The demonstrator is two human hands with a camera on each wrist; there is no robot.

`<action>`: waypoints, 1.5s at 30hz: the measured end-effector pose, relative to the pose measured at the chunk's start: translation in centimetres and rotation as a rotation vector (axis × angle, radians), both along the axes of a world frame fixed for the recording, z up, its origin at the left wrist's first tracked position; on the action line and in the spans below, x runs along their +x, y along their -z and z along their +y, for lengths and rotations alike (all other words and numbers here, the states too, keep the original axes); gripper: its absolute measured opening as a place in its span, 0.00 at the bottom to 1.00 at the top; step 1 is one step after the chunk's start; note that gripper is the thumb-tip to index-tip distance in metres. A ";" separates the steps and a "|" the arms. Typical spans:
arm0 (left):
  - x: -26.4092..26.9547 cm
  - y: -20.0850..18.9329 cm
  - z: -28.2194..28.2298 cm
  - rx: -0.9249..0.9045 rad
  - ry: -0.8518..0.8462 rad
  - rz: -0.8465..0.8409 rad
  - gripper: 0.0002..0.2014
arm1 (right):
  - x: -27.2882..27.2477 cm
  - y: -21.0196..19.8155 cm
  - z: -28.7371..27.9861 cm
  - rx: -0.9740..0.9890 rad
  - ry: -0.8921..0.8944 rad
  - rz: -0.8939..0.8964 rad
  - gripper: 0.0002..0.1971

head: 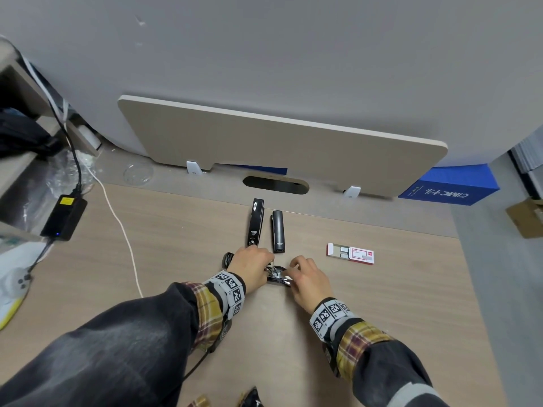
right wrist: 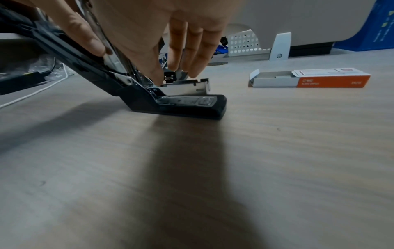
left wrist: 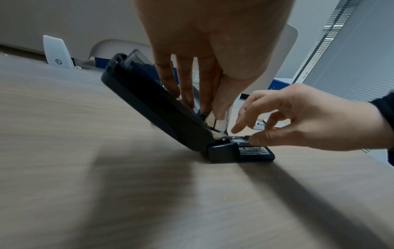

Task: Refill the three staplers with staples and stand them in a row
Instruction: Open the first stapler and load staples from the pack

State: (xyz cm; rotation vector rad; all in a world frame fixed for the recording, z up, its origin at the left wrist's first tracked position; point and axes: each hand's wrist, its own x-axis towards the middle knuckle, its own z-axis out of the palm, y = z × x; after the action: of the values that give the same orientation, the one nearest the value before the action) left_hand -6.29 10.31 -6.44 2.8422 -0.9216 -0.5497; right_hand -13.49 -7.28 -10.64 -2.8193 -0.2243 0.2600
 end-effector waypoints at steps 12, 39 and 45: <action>0.0 -0.4 0.1 0.038 0.014 0.021 0.13 | -0.1 -0.1 -0.5 -0.025 0.040 0.046 0.12; -0.5 -0.9 -5.6 -0.015 0.147 0.015 0.17 | -2.3 -1.7 -5.5 0.155 0.527 0.386 0.16; -1.0 0.6 -7.5 0.012 0.115 0.055 0.20 | -2.1 -1.7 -5.9 0.189 0.516 0.351 0.17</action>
State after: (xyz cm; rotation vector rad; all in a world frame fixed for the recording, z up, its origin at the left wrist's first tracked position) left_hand -7.30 2.82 -7.00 2.7828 -1.0805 -0.6446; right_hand -15.55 -13.14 -8.91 -2.4795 0.5179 0.5656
